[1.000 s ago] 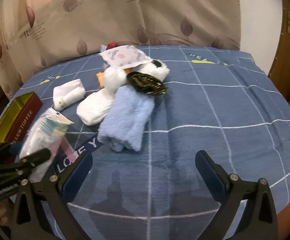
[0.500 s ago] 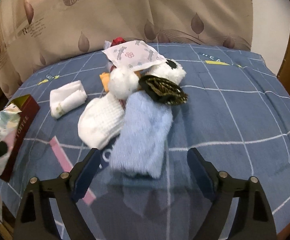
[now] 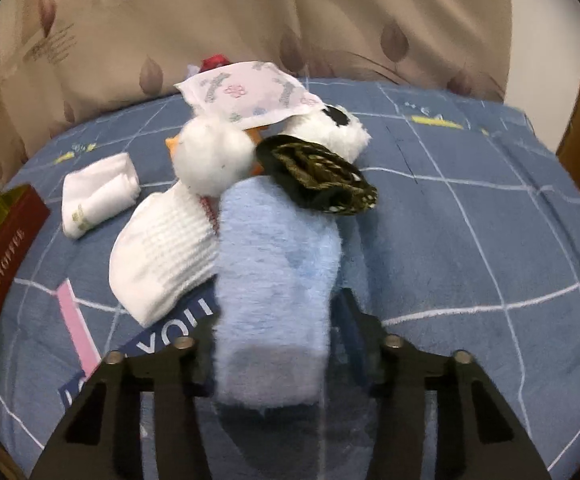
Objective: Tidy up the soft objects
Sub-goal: 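Carry the wet-wipes packet into the gold tin and release it with the left gripper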
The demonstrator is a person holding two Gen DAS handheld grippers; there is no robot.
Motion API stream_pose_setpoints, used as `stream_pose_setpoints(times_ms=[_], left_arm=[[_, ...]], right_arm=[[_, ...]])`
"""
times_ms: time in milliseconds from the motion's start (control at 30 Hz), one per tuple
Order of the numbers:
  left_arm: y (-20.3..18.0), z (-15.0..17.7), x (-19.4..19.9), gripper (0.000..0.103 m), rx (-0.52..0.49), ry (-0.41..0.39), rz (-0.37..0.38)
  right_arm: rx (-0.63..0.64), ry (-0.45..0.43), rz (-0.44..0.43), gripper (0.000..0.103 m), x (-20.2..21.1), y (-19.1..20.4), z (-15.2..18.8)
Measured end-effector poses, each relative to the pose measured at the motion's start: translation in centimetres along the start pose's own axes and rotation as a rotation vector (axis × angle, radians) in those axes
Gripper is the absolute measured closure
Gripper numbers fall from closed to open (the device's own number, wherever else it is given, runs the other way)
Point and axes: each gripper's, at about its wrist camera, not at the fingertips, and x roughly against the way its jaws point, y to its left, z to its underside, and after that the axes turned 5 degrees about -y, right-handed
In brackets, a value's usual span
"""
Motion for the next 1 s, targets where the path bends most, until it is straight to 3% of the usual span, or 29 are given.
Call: stream_pose_setpoints(times_ms=[633,1000], left_arm=[[4.0,-3.5,-8.1,0.043,-0.040,0.143,-0.132],[4.5,-3.1,-10.1,0.039,-0.024,0.204,-0.140]], right_arm=[[0.014,-0.016,-0.014,0.061,-0.1,0.2,0.4],[0.018,-0.016,-0.012,0.060,-0.2,0.2,0.3]])
